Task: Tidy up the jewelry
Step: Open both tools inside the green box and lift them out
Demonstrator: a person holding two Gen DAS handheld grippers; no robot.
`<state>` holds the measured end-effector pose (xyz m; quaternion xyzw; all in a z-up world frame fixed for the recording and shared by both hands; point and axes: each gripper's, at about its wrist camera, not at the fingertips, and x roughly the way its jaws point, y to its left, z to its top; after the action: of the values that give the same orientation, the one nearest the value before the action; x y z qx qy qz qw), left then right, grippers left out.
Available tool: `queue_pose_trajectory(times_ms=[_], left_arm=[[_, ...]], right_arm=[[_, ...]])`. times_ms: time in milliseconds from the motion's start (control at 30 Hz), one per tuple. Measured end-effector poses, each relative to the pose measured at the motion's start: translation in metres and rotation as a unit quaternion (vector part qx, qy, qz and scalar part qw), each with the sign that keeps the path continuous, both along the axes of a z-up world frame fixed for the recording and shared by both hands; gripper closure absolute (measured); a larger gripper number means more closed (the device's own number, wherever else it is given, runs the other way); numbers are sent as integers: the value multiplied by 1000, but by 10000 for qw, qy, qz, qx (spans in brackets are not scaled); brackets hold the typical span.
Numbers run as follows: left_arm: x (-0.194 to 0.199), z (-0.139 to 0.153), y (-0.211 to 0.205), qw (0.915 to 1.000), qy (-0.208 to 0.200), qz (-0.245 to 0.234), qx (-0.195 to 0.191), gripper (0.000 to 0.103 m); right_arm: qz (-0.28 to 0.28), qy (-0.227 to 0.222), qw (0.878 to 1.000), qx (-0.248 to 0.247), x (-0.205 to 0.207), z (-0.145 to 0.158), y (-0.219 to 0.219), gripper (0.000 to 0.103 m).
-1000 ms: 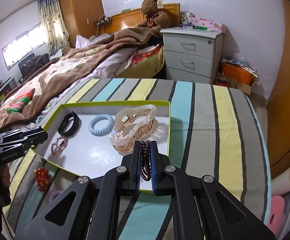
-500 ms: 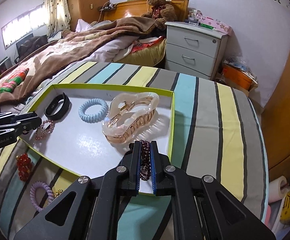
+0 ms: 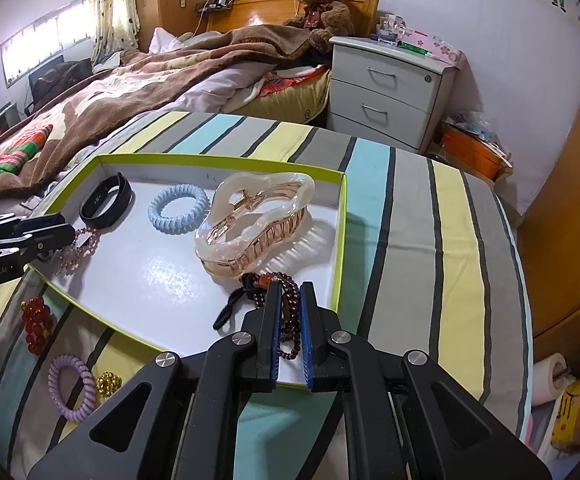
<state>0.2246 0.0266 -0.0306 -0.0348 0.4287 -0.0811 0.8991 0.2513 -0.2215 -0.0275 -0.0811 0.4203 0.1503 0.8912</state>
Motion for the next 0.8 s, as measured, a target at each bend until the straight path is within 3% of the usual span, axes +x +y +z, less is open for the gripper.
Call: queue_pose_trajectory(times_ms=[200, 267, 500, 533, 667, 800], left_arm=[[1, -1, -1, 10000, 19, -33, -49, 59], [1, 0, -2, 10000, 22, -36, -52, 57], [-5, 4, -5, 9999, -15, -73, -126, 43], [-7, 7, -5, 9999, -43, -62, -120, 38], [-17, 18, 1, 9996, -164, -19, -236, 33], [-31, 30, 8, 9989, -319, 7, -331, 30]], right_arm=[[20, 32, 10000, -76, -2, -1, 2, 94], [41, 38, 10000, -48, -2, 0, 2, 86], [58, -16, 10000, 46, -8, 5, 1, 82], [53, -34, 10000, 75, -10, 6, 1, 80], [90, -132, 9997, 189, -20, 14, 0, 67], [79, -218, 9993, 305, -32, 22, -2, 67]])
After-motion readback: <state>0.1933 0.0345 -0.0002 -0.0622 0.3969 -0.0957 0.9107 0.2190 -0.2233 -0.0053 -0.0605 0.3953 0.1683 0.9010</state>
